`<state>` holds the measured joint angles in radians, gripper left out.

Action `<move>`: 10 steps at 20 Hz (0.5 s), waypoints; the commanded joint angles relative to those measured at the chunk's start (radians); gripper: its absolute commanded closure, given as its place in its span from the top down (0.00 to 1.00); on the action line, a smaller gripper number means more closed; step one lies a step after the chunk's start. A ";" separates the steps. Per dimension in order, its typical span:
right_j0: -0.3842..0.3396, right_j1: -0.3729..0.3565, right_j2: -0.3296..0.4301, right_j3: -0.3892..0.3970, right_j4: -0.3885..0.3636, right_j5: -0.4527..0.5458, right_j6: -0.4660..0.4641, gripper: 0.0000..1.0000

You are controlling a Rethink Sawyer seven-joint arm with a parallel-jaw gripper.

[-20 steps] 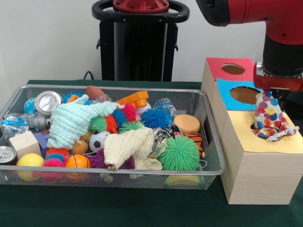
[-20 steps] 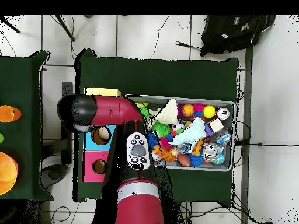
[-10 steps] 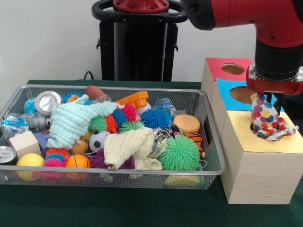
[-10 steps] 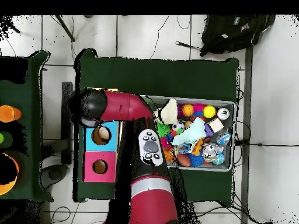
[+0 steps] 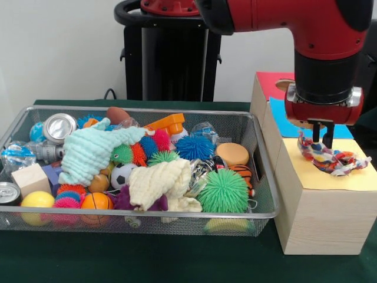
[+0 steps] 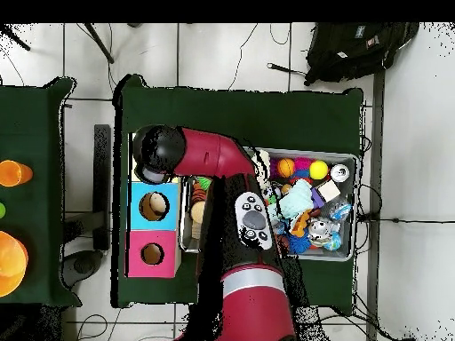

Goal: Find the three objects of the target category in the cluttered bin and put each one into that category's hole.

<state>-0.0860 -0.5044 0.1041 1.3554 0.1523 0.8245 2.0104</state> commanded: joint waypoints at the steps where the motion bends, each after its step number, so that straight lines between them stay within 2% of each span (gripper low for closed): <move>1: -0.029 0.036 0.073 -0.053 -0.046 -0.008 -0.032 0.00; 5: -0.021 0.067 0.076 -0.085 -0.065 -0.020 -0.039 0.00; 10: 0.037 0.111 0.055 -0.045 -0.085 -0.156 0.033 0.00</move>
<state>-0.0768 -0.4748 0.1047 1.3030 0.1348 0.7953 2.0104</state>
